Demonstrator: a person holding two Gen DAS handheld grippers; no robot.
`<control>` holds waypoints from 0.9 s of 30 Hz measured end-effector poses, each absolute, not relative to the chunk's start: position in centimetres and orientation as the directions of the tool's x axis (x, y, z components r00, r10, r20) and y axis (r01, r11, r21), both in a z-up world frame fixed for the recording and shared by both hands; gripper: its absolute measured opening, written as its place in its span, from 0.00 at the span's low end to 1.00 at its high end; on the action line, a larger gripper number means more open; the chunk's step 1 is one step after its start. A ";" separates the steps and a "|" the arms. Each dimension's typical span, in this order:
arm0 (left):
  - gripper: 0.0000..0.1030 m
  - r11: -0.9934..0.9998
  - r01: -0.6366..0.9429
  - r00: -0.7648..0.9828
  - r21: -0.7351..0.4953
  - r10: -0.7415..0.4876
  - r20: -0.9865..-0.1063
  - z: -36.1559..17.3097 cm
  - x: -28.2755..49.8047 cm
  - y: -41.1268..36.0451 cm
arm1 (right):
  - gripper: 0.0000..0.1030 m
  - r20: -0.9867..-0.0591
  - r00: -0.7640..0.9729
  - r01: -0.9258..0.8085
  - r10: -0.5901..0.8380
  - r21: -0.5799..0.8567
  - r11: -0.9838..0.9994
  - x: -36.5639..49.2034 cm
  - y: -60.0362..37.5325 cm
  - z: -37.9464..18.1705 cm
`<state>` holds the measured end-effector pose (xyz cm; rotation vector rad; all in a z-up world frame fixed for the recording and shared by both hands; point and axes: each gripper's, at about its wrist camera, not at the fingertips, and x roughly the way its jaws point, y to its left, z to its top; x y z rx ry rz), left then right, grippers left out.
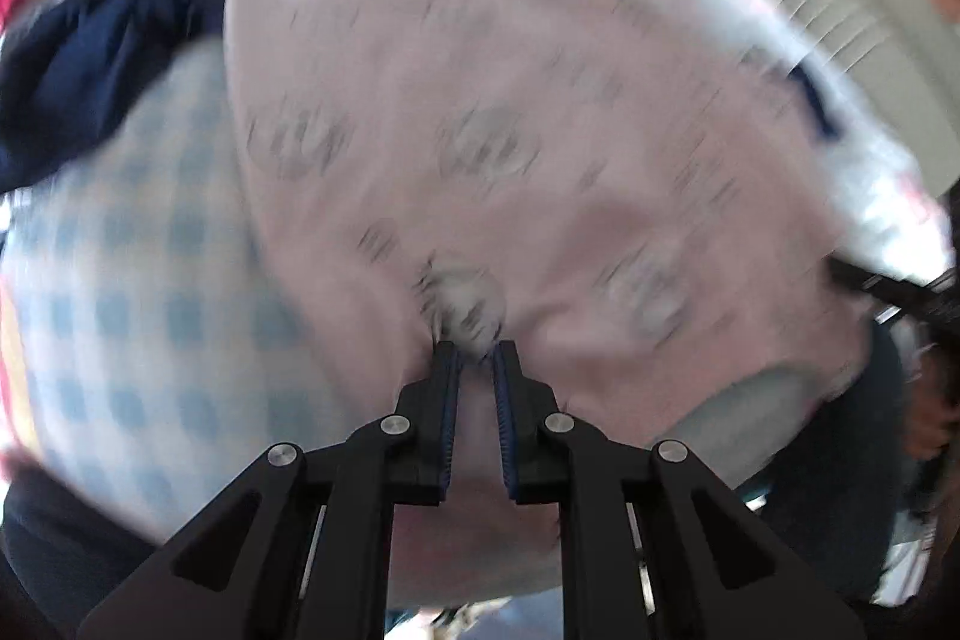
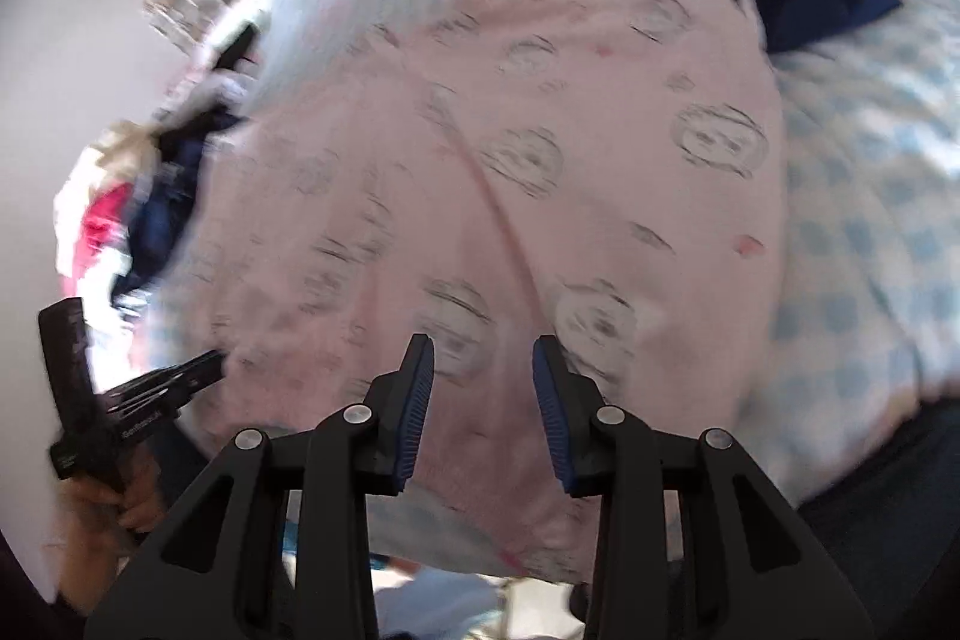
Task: Fold clothes
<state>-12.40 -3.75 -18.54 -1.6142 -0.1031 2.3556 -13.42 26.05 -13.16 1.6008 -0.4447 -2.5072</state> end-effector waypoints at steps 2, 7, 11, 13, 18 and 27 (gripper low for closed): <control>0.13 -0.959 -0.185 -0.325 -0.217 0.268 -0.907 -18.3 -11.9 -4.4 | 0.34 -0.879 -0.430 -0.066 -0.205 0.257 -0.964 -13.0 26.4 -13.1; 0.14 -0.943 -0.257 -0.301 -0.213 0.287 -0.909 -15.6 -11.4 -4.2 | 0.34 -0.882 -0.431 -0.100 -0.188 0.254 -0.962 -11.6 27.9 -12.7; 0.14 -0.912 -0.321 -0.323 -0.255 0.359 -0.876 -13.7 -12.9 -2.6 | 0.34 -0.879 -0.423 -0.086 -0.219 0.280 -0.956 -11.2 28.4 -12.5; 0.14 -0.899 -0.343 -0.322 -0.273 0.386 -0.865 -13.0 -14.3 -1.4 | 0.34 -0.860 -0.449 -0.096 -0.240 0.314 -0.944 -11.8 29.8 -11.7; 0.14 -0.868 -0.407 -0.305 -0.284 0.422 -0.854 -12.4 -18.6 1.4 | 0.34 -0.842 -0.509 -0.128 -0.177 0.278 -0.952 -15.7 33.9 -8.9; 0.20 -0.818 -0.479 -0.277 -0.319 0.485 -0.829 -13.2 -27.5 9.0 | 0.35 -0.863 -0.464 -0.294 -0.202 0.365 -0.884 -24.3 41.3 -12.7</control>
